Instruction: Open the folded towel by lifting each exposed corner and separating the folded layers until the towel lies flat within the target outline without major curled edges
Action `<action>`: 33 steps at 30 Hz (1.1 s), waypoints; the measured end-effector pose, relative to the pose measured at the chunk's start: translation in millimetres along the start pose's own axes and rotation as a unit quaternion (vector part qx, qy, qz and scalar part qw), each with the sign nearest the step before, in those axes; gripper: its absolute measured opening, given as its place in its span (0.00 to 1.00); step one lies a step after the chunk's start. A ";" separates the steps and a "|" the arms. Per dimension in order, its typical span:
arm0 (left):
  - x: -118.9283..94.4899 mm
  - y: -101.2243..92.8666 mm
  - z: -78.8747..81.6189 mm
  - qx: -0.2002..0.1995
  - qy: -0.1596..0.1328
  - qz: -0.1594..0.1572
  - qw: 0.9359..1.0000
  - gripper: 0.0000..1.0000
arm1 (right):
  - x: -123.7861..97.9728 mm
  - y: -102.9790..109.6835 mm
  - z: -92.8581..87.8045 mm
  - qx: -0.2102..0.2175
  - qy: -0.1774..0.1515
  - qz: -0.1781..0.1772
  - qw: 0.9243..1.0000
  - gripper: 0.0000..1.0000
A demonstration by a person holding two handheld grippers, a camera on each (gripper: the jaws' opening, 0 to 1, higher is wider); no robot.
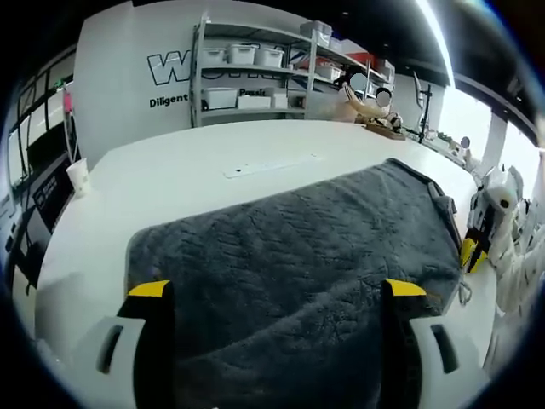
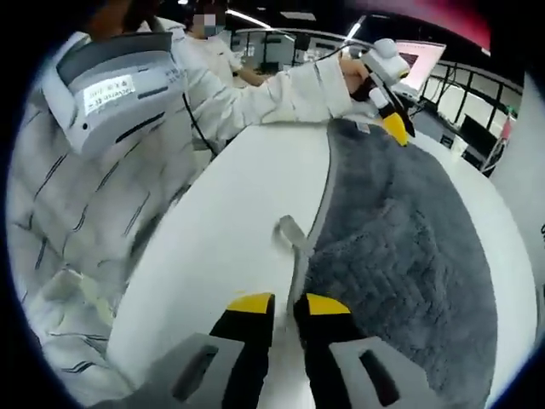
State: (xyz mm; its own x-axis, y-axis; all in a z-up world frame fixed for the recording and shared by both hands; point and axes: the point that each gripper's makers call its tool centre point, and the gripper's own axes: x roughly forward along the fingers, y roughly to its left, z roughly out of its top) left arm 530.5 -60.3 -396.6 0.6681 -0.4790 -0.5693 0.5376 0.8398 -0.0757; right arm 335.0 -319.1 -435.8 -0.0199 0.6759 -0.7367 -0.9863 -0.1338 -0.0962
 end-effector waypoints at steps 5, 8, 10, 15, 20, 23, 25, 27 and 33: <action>1.1 -1.0 0.1 0.004 0.001 -0.001 1.000 0.99 | -6.0 -8.8 8.5 0.014 -0.029 -0.026 0.999 0.28; 2.0 -1.7 0.1 0.006 0.002 -0.002 1.000 0.99 | -9.7 -27.0 0.0 0.035 -0.017 -0.067 0.997 0.44; 2.2 -2.0 -0.3 0.008 0.004 -0.003 1.000 0.99 | -11.2 -35.8 -6.6 0.055 -0.012 -0.080 0.995 0.52; 1.9 -4.2 -1.1 0.013 0.005 -0.003 1.000 0.99 | -18.7 -52.5 -10.1 0.104 -0.030 -0.106 0.988 0.62; 0.5 -5.3 -0.3 0.014 0.003 -0.003 1.000 0.99 | -32.5 -76.0 -16.0 0.163 -0.053 -0.156 0.973 0.80; -2.0 -9.0 4.6 0.015 -0.006 -0.005 1.000 0.99 | -37.0 -86.4 -29.7 0.169 -0.029 -0.185 0.968 0.88; -3.2 -11.8 6.6 0.019 -0.009 -0.007 1.000 0.99 | -34.5 -89.5 -35.9 0.184 -0.017 -0.192 0.964 0.92; -3.4 -12.5 7.0 0.019 -0.010 -0.007 1.000 0.99 | -34.0 -93.3 -37.4 0.193 -0.016 -0.201 0.960 0.98; -6.5 -17.8 8.8 0.021 -0.015 -0.005 1.000 0.99 | -37.0 -100.7 -39.0 0.213 -0.019 -0.222 0.951 0.99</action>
State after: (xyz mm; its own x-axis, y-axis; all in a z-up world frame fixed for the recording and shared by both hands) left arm 521.1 -74.4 -384.4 0.6770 -0.4963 -0.5435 0.5654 0.8234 -0.0475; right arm 441.4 -359.0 -424.9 0.4158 0.6244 -0.6612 -0.8755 0.4716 -0.1052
